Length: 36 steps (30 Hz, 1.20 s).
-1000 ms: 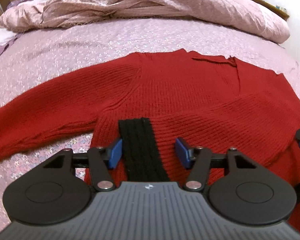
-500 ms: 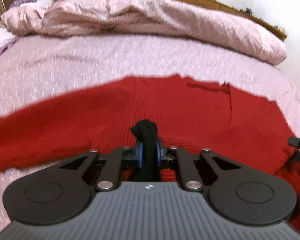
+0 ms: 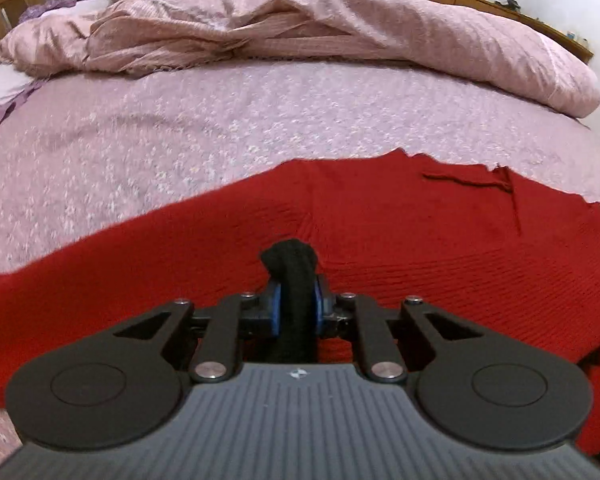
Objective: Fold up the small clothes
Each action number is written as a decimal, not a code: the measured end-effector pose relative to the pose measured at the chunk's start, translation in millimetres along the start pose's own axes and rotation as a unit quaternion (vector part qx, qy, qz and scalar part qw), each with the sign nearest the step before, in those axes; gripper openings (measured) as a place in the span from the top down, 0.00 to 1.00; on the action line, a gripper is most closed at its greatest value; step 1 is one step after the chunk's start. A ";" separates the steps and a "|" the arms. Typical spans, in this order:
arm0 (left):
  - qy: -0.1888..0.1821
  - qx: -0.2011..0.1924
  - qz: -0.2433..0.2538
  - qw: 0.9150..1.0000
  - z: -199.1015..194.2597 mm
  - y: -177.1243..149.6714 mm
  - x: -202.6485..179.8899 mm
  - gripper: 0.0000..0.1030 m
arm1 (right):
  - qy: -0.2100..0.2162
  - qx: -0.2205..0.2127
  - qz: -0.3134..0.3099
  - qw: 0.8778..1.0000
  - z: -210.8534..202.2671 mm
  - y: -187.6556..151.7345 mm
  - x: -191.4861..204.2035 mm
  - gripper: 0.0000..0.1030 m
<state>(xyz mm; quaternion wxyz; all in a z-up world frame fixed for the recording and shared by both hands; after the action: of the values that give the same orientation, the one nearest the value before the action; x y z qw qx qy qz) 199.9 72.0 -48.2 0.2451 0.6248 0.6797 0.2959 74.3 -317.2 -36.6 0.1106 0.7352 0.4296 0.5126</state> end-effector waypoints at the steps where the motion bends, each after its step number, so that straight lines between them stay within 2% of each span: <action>1: 0.004 -0.004 0.000 1.000 -1.7 -1.4 2.4 0.68 | -0.003 0.000 -0.007 1.000 -0.8 0.1 1.2 0.49; 4: 0.043 -0.021 0.018 0.999 -12.0 -3.0 9.6 0.52 | -0.010 0.000 -0.014 1.000 -1.1 1.7 1.0 0.49; 8: 0.069 -0.032 0.023 0.997 -26.8 -6.7 32.3 0.47 | -0.014 -0.002 -0.011 1.000 -0.9 0.9 2.0 0.49; 15: 0.097 -0.019 -0.032 0.995 -49.0 -22.5 82.4 0.26 | -0.033 -0.002 -0.030 0.999 -8.4 -1.9 11.4 0.49; 19: 0.119 -0.017 -0.078 0.990 -64.1 -35.1 108.5 0.19 | -0.045 -0.013 -0.045 0.998 -20.9 -0.8 17.9 0.47; 21: 0.130 -0.015 -0.104 0.986 -68.8 -41.9 119.6 0.14 | -0.049 -0.017 -0.050 0.997 -26.9 -0.6 20.1 0.46; 26: 0.139 0.005 -0.177 0.974 -73.7 -60.6 147.3 0.13 | -0.049 -0.012 -0.055 0.997 -37.9 -4.3 26.3 0.46; 30: 0.135 0.026 -0.245 0.960 -68.0 -73.9 170.7 0.13 | -0.046 -0.002 -0.064 0.997 -43.8 -10.8 31.3 0.46; 33: 0.117 0.023 -0.293 0.949 -62.6 -82.0 184.2 0.13 | -0.048 0.006 -0.070 0.996 -45.3 -16.1 33.9 0.46; 36: 0.116 0.025 -0.323 0.939 -55.8 -87.1 193.9 0.13 | -0.051 0.014 -0.073 0.996 -44.1 -21.6 35.1 0.46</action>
<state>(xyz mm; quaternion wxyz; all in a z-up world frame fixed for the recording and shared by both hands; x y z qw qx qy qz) 80.0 255.6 -63.5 0.2313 0.3386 0.8758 0.2546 29.4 -290.2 -6.7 0.1596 0.7282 0.4830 0.4593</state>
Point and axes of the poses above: each gripper's, at about its wrist camera, not at the fingertips, and z roughly the way its jaws point, x to its left, y to its top, the point moved 2 cm from there along z, roughly the way its jaws point, and after that the axes turned 9 degrees about y, right-handed, at the moved point
